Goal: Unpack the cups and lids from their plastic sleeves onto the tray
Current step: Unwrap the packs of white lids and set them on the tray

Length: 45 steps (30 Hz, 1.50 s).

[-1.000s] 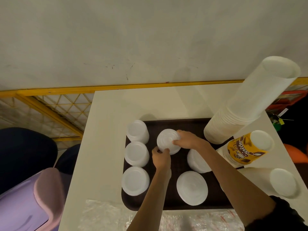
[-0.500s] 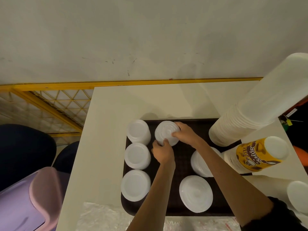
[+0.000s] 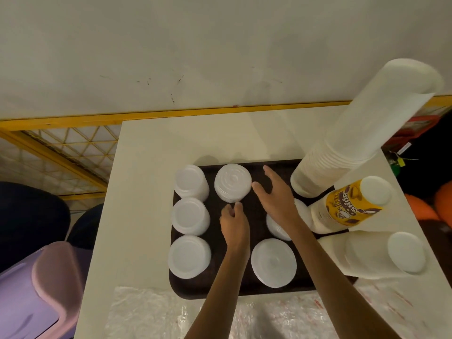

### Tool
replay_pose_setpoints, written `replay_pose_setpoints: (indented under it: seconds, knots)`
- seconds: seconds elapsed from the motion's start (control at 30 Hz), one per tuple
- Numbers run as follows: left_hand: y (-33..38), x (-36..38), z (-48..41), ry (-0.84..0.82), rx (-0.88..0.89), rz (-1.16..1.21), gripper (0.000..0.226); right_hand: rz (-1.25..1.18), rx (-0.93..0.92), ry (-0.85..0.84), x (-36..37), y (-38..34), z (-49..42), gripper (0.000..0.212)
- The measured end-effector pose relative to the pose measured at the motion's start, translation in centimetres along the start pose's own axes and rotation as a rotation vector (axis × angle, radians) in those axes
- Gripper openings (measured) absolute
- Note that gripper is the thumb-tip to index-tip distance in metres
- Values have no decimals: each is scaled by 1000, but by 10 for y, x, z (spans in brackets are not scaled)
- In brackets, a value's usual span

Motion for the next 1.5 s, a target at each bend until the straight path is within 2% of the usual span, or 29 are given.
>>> replay_pose_setpoints:
  seconds: [0.07, 0.23, 0.43, 0.6, 0.7, 0.9, 1.2, 1.37, 1.5]
  knots:
    - [-4, -1, 8, -49, 31, -102, 44, -76, 11, 130, -10, 10, 34, 48]
    - [0, 17, 19, -275, 133, -339, 52, -199, 261, 351, -13, 69, 96, 36]
    - [-5, 57, 29, -485, 199, -529, 71, -257, 404, 309, -5, 106, 102, 42]
    - [-13, 65, 26, -511, 203, -639, 72, -402, 509, 187, 10, 120, 86, 40]
    - [-14, 66, 28, -506, 254, -659, 65, -407, 544, 152, 12, 125, 78, 40]
    - [-13, 56, 25, -468, 247, -624, 53, -227, 536, 140, 15, 124, 60, 47]
    - [-7, 0, 12, -226, 153, -425, 43, 64, 332, -169, 34, 78, 31, 48]
    - [-10, -24, 13, -104, 147, -398, 30, 155, 257, -247, 48, 58, 29, 45]
    - [-12, -36, 11, -15, 147, -402, 33, 164, 194, -292, 56, 45, 29, 43]
Point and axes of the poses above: each hand's wrist, its own z-axis away from the middle knuckle, its own x-axis out of the palm, y = z × x, the point moved 7 cm from there along -z, towards the middle knuckle, and after that the axes turned 14 degrees about z, right-handed, at the moved point
